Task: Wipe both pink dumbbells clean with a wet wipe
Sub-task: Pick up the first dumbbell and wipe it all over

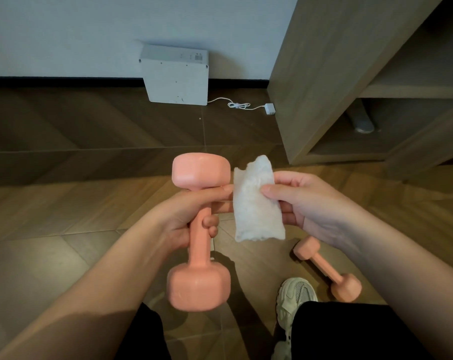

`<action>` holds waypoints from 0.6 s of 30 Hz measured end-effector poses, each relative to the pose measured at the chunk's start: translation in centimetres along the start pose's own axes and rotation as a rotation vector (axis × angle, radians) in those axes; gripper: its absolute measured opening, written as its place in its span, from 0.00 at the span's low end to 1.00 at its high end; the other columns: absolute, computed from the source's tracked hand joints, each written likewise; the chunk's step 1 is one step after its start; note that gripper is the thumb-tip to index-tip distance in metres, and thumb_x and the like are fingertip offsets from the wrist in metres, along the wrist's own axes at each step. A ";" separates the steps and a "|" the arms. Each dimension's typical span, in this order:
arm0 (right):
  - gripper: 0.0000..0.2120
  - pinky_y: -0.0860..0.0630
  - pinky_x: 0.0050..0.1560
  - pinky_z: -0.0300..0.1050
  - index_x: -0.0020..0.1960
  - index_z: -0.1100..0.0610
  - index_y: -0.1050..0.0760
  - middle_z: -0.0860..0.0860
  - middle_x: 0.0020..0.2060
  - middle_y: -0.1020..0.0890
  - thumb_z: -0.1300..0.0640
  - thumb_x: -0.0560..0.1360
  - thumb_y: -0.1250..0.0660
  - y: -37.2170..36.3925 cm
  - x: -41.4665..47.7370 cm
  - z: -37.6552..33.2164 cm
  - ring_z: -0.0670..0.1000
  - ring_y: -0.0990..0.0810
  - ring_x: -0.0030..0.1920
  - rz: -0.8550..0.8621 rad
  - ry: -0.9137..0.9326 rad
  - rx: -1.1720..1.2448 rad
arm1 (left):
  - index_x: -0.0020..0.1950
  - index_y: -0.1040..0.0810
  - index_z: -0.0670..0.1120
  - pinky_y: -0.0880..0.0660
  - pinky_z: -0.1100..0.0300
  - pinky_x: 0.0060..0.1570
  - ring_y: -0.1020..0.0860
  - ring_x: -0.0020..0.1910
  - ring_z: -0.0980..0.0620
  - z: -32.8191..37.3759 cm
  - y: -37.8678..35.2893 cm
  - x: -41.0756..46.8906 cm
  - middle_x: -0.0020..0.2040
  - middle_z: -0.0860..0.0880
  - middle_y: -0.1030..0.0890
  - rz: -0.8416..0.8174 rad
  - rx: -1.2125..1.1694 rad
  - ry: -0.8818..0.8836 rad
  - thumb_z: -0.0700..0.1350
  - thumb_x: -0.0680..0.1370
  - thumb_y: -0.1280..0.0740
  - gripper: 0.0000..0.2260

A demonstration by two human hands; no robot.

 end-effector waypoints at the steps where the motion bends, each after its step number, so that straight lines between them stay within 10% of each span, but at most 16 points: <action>1: 0.07 0.19 0.39 0.39 0.53 0.51 0.19 0.48 0.48 0.15 0.56 0.76 0.30 -0.1 0.1 0.0 0.46 0.14 0.45 0.019 0.014 -0.026 | 0.55 0.20 0.44 0.27 0.63 0.24 0.30 0.22 0.56 0.0 -0.1 -0.1 0.42 0.43 0.16 -0.024 0.010 -0.001 0.44 0.62 0.23 0.22; 7: 0.05 0.21 0.36 0.37 0.52 0.50 0.19 0.48 0.46 0.15 0.54 0.79 0.34 -0.1 -0.2 0.3 0.47 0.14 0.44 0.004 0.121 -0.201 | 0.59 0.23 0.41 0.28 0.63 0.26 0.30 0.23 0.56 -0.3 -0.6 -0.1 0.35 0.45 0.21 -0.055 0.103 -0.077 0.40 0.63 0.26 0.24; 18: 0.17 0.19 0.36 0.38 0.45 0.56 0.14 0.55 0.49 0.14 0.68 0.79 0.40 0.8 -0.6 -0.7 0.50 0.14 0.44 -0.235 0.132 0.229 | 0.39 0.14 0.50 0.28 0.63 0.25 0.31 0.22 0.56 0.9 -0.6 -0.9 0.35 0.46 0.23 -0.158 0.011 -0.365 0.37 0.67 0.26 0.08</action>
Point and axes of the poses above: each hand's wrist, its own x-axis towards the middle knuckle, its own y-axis out of the back of the hand, z = x × y, the point moved 2 cm from there along x, towards the middle knuckle
